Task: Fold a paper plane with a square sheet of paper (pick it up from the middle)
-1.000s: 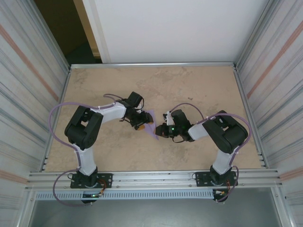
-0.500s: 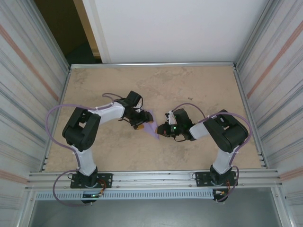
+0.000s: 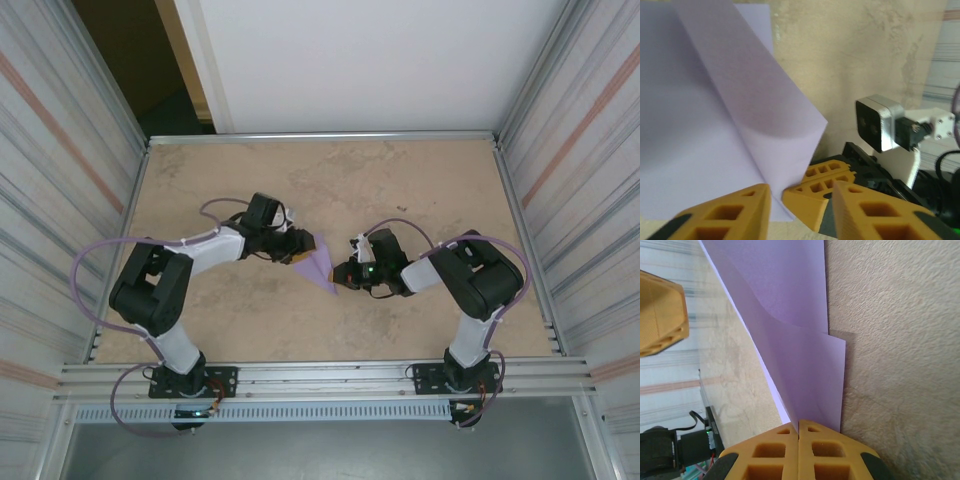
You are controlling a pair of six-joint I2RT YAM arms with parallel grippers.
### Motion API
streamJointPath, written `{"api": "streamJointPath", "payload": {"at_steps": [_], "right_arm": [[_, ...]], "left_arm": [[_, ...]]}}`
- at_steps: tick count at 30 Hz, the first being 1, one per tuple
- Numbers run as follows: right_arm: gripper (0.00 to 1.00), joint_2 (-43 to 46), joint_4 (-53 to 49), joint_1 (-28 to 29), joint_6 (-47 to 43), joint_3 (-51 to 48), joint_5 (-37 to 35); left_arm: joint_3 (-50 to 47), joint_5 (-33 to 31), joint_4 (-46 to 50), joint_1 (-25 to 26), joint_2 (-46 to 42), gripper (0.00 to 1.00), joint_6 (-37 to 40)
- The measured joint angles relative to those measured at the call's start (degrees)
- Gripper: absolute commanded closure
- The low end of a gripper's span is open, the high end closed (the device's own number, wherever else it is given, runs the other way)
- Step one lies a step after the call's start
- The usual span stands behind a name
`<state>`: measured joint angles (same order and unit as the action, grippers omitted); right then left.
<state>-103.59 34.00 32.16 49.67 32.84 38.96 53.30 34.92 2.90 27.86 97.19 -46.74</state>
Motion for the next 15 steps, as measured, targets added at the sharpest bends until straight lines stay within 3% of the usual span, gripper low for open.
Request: {"api": "streamJointPath", "payload": {"at_steps": [7, 15], "right_arm": [[0.99, -0.76, 0.02, -0.44, 0.96, 0.44, 1.46], [0.98, -1.07, -0.15, -0.74, 1.20, 0.70, 2.27]], "left_arm": [[-2.71, 4.22, -10.54, 0.79, 1.55, 0.76, 0.04], [-2.71, 4.72, -12.24, 2.27, 5.22, 0.79, 0.50]]}}
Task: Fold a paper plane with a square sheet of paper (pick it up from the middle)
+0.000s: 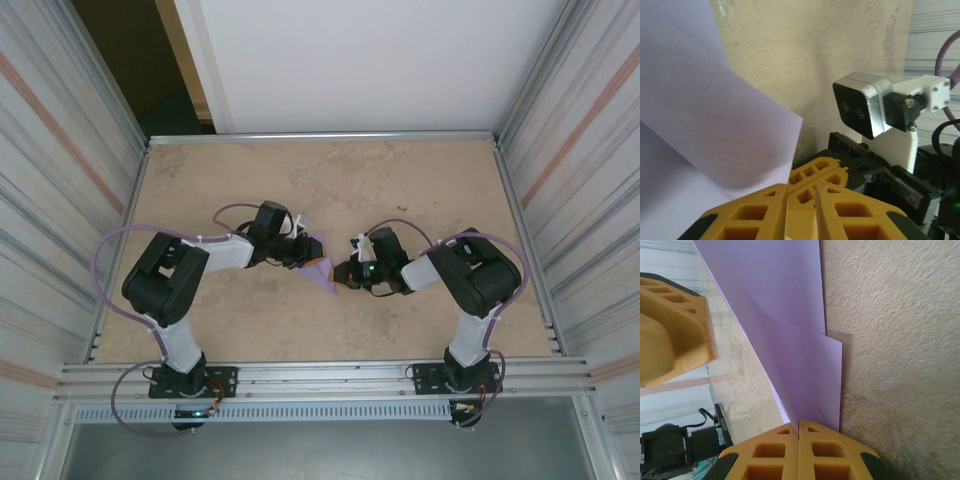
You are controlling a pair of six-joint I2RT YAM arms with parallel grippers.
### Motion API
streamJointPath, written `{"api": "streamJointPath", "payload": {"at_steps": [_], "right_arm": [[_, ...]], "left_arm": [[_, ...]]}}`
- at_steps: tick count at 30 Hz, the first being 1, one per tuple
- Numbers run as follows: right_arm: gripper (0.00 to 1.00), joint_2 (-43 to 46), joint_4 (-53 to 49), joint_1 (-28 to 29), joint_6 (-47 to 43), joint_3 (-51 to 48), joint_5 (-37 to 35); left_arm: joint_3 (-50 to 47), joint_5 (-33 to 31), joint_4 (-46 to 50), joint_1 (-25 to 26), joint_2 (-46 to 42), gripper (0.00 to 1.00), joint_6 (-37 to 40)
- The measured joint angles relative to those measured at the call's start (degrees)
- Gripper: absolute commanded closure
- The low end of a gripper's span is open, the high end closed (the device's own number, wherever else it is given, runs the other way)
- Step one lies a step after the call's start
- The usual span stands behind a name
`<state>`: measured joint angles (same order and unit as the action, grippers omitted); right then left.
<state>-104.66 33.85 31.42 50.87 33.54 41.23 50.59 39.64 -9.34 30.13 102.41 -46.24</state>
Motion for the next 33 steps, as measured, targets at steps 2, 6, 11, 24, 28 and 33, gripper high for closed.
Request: {"api": "streamJointPath", "payload": {"at_steps": [2, 6, 11, 24, 28, 33], "right_arm": [[0.98, -0.02, -0.02, -0.07, 0.00, 0.02, 0.02], [0.98, -0.15, -0.07, -0.07, 0.13, 0.11, 0.28], [0.97, -0.33, -0.11, -0.33, 0.15, 0.22, 0.68], [0.87, -0.04, -0.81, -0.33, 0.13, 0.50, 1.05], [0.82, 0.63, -1.38, -0.28, 0.09, 0.57, 0.87], [0.76, 2.86, -4.68, -0.33, -0.33, 0.52, -0.02]], "left_arm": [[0.02, 0.00, 0.02, 0.00, 0.70, 0.80, 0.07], [0.52, -0.04, 0.07, 0.00, 2.19, 0.81, 0.20], [1.55, -0.09, 0.07, 0.00, 3.39, 0.82, 0.17], [3.54, -1.11, 1.16, 0.00, 5.88, 0.85, 0.15], [3.91, -1.60, 2.01, 0.00, 5.92, 0.85, 0.15], [4.61, -1.86, 2.56, 0.00, 5.95, 0.85, 0.15]]}}
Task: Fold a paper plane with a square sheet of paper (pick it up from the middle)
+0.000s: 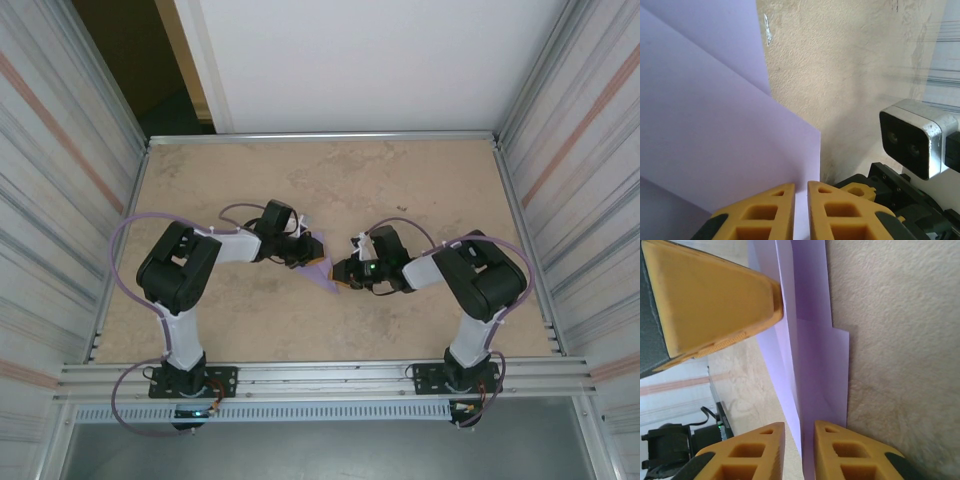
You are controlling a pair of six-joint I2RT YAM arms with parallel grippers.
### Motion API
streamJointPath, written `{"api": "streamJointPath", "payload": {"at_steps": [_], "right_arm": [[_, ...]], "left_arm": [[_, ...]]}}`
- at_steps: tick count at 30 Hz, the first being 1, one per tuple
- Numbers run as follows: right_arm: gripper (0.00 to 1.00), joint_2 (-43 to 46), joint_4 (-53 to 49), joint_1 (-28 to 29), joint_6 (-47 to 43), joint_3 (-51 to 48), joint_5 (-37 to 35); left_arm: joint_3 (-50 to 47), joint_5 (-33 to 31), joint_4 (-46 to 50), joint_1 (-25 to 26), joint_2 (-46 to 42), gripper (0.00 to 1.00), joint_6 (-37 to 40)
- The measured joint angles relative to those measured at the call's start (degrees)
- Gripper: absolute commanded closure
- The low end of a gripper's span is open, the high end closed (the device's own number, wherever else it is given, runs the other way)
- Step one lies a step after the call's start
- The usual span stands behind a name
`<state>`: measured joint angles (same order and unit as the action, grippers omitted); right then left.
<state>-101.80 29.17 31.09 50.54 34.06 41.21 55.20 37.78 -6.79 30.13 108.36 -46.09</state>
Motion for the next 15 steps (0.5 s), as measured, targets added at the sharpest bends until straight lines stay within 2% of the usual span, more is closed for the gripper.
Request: {"api": "streamJointPath", "payload": {"at_steps": [7, 15], "right_arm": [[0.73, 4.90, -4.87, 0.00, -0.22, -0.55, -1.95], [0.77, 10.86, -8.02, -0.04, -1.55, -1.27, -4.85]], "left_arm": [[0.31, -0.15, 0.90, 0.00, 0.61, 0.86, 0.00], [0.31, -0.11, 0.96, 0.00, 0.61, 0.86, 0.00]]}}
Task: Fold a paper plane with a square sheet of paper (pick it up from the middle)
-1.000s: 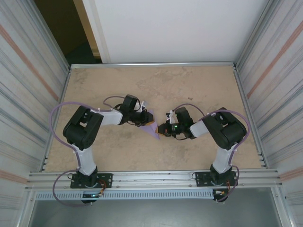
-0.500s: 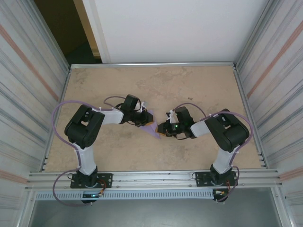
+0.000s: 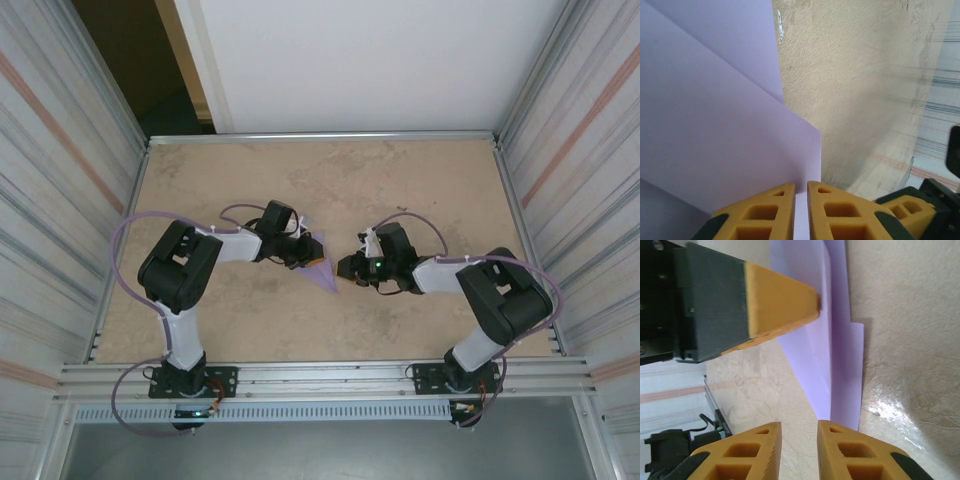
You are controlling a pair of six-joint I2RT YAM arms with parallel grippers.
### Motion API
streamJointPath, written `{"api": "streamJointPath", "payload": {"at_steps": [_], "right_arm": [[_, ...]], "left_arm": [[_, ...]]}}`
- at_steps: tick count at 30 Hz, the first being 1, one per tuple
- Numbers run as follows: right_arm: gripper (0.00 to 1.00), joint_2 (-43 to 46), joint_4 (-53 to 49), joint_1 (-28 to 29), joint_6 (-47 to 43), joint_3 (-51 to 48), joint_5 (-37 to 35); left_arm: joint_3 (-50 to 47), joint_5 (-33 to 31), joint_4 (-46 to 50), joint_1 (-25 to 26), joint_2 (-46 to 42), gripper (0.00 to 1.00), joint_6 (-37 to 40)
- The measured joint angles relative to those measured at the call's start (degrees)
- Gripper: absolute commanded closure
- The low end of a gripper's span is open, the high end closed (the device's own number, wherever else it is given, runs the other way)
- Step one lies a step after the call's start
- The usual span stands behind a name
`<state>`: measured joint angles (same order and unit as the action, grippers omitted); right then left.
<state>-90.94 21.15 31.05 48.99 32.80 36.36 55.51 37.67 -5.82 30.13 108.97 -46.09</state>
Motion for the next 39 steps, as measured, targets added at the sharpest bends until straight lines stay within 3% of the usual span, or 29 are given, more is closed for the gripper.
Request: {"api": "streamJointPath", "payload": {"at_steps": [11, 19, 31, 39], "right_arm": [[0.71, 0.37, -12.68, 4.46, -5.88, 5.70, -9.22], [0.71, -4.26, -15.89, 5.49, -8.50, 10.88, -12.35], [0.83, -8.83, -15.87, 5.46, -10.69, 12.79, -11.30], [0.84, -10.91, -13.09, 5.07, -10.88, 13.18, -9.14]], "left_arm": [[0.39, 0.00, 0.07, 0.00, 0.00, 0.86, 0.00], [0.39, 0.00, 0.09, 0.00, 0.00, 0.86, 0.00], [0.39, 0.00, 0.24, 0.00, 0.00, 0.86, 0.00], [0.39, 0.00, 0.26, 0.00, 0.00, 0.86, -0.02]]}}
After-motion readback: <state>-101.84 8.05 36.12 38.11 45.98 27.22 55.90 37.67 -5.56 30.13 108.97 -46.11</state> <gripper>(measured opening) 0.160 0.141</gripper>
